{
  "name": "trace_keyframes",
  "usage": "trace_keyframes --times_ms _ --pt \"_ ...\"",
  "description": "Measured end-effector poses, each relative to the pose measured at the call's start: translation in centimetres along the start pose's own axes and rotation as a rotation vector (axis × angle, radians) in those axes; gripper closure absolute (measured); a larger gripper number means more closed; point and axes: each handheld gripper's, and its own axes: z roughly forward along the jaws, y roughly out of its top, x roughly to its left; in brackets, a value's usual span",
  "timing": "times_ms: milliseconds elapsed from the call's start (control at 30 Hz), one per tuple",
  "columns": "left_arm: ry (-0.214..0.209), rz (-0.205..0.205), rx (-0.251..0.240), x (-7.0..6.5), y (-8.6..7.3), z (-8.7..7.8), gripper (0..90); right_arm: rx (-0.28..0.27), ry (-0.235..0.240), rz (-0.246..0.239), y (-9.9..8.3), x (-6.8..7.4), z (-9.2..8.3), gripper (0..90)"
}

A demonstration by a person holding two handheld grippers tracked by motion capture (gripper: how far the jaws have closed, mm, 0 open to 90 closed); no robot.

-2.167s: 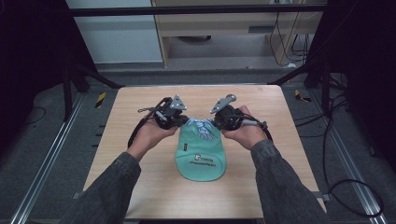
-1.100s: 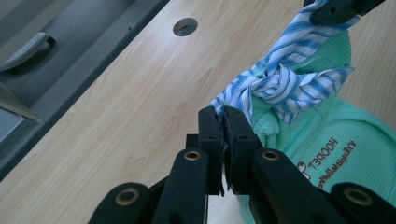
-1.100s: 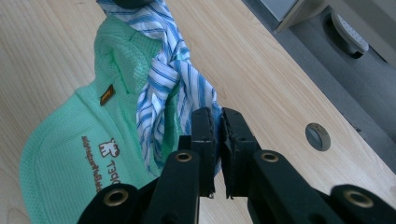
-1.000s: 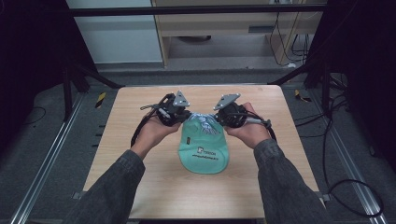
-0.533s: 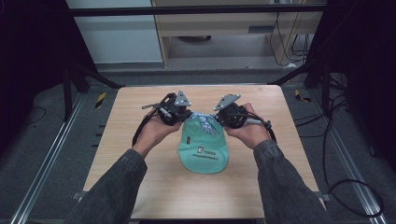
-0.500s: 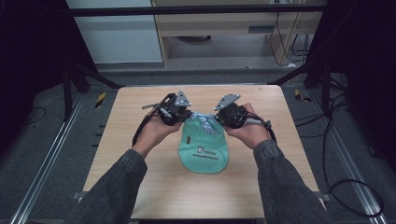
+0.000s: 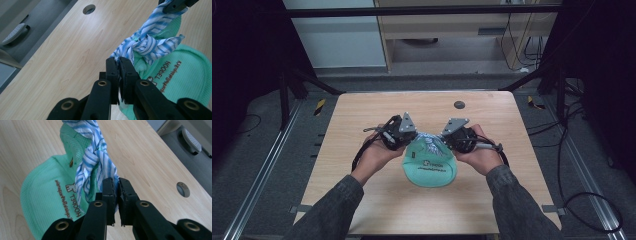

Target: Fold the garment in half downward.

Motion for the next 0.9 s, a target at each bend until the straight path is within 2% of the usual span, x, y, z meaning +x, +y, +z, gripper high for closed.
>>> trace_keyframes --times_ms 300,500,900 --pt "-0.015 0.008 -0.01 -1.6 -1.0 -0.3 86.7 -0.01 0.011 -0.003 -1.2 1.1 0.0 84.2" --pt "-0.039 0.006 -0.011 -2.7 -2.2 -0.4 86.7 -0.042 0.034 -0.005 -2.7 2.6 -0.1 84.1" --pt "-0.07 0.018 -0.003 -4.8 -4.1 0.1 86.8 -0.029 0.05 -0.03 -4.5 4.2 0.5 83.9"
